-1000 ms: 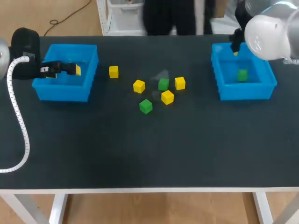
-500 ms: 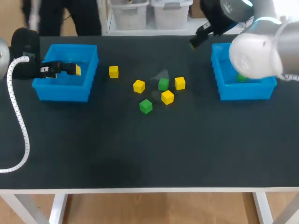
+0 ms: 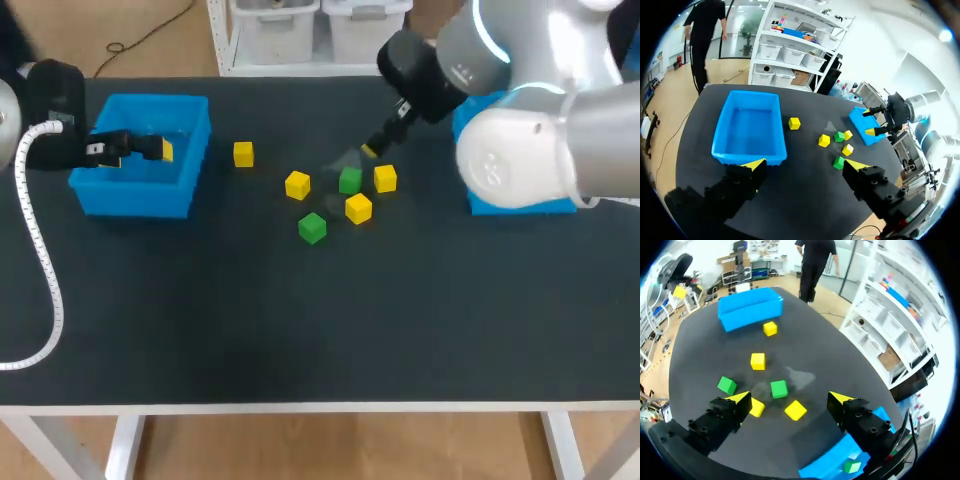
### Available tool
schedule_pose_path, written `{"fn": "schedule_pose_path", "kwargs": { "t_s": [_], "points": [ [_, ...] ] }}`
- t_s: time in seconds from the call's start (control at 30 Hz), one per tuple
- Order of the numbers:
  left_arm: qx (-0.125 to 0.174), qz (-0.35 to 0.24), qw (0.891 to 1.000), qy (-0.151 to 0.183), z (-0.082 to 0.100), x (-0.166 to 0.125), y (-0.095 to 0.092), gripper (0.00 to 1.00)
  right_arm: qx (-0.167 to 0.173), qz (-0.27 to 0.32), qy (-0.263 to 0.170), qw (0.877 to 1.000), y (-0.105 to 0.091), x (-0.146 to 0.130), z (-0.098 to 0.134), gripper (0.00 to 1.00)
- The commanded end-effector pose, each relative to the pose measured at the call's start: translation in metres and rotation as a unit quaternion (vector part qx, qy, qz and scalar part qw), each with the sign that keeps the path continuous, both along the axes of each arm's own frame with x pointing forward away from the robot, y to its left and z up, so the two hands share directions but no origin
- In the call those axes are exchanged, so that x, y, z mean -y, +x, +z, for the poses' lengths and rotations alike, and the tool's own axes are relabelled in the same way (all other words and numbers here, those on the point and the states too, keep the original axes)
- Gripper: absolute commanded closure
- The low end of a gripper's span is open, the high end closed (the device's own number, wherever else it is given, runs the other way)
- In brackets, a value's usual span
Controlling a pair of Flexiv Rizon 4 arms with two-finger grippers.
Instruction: Put the green cubes in the right bin and the yellow cubes in the left bin.
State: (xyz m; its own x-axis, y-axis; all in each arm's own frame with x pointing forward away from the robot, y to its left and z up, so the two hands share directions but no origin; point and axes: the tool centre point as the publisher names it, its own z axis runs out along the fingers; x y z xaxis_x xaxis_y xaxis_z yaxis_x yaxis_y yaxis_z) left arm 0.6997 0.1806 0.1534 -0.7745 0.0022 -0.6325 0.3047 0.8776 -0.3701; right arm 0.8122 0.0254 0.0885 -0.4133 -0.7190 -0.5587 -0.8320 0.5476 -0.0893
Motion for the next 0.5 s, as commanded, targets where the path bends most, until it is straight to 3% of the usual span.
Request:
{"fn": "schedule_pose_path", "kwargs": {
  "t_s": [0.03, 0.27, 0.5],
  "points": [
    [0.004, -0.005, 1.0, -0.007, -0.003, -0.003, 0.0, 0.0, -0.013, -0.002, -0.007, 1.0, 0.02, -0.027, -0.021, 0.0],
    [0.004, -0.005, 1.0, -0.007, -0.003, -0.003, 0.0, 0.0, -0.029, -0.01, -0.008, 0.999, 0.042, -0.055, -0.051, 0.0],
    [0.004, -0.005, 1.0, -0.007, -0.003, -0.003, 0.0, 0.0, -0.032, 0.007, -0.017, 0.999, 0.038, -0.058, -0.067, 0.0]
  ]
}}
